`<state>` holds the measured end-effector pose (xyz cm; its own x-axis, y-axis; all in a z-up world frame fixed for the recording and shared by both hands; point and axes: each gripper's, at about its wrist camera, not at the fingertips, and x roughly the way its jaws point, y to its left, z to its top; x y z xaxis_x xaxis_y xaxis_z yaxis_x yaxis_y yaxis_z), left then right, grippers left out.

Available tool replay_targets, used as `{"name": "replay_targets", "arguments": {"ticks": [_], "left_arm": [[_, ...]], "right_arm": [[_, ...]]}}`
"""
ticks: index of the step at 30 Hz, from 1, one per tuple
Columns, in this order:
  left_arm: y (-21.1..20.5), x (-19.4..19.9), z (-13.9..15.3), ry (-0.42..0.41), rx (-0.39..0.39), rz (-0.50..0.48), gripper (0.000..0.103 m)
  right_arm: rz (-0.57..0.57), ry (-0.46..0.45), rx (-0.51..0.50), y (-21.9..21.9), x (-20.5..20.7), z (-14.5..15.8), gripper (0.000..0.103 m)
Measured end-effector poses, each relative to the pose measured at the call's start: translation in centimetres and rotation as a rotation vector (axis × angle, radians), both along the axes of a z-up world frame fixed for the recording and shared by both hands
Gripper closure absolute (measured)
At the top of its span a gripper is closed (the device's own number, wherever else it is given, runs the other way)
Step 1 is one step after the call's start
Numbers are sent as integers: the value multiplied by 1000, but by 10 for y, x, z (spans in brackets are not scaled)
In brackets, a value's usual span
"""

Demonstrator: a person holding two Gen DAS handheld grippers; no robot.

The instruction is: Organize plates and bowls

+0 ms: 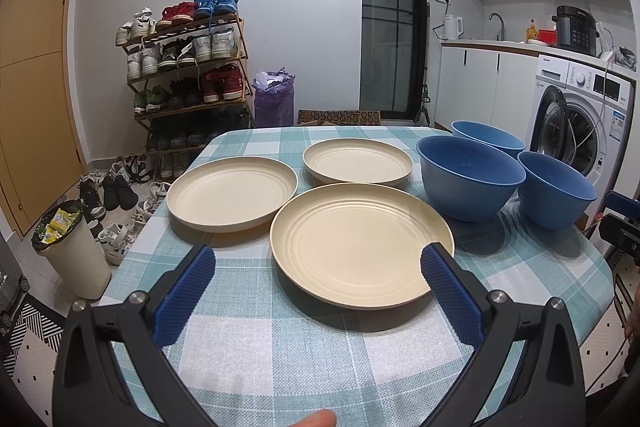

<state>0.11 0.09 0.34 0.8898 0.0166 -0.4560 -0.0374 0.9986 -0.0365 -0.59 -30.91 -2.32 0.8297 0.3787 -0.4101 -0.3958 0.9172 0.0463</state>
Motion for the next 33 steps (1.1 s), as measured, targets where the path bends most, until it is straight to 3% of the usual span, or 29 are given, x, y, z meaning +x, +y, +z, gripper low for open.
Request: {"name": "replay_targets", "arguments": {"ticks": [33], "left_arm": [[-2, 5, -1, 21, 26, -31, 0]], "right_arm": [[-5, 3, 22, -4, 7, 5, 0]]}}
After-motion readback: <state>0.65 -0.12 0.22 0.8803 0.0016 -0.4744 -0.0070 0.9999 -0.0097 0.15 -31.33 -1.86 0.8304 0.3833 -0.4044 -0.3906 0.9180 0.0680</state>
